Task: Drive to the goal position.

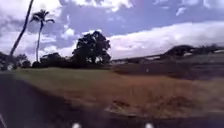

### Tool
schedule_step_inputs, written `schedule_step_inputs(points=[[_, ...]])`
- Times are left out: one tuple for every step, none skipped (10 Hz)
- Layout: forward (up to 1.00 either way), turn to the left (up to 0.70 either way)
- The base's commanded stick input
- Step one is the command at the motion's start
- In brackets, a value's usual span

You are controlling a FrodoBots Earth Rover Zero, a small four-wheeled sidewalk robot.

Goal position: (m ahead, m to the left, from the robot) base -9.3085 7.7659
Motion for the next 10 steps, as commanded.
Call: schedule_step_inputs(points=[[0.0, -0.7], [0.0, -0.7], [0.0, -0.7], [0.0, -0.7], [0.0, -0.7], [0.0, -0.7], [0.0, -0.7], [0.0, -0.7], [0.0, -0.7], [0.0, -0.7]])
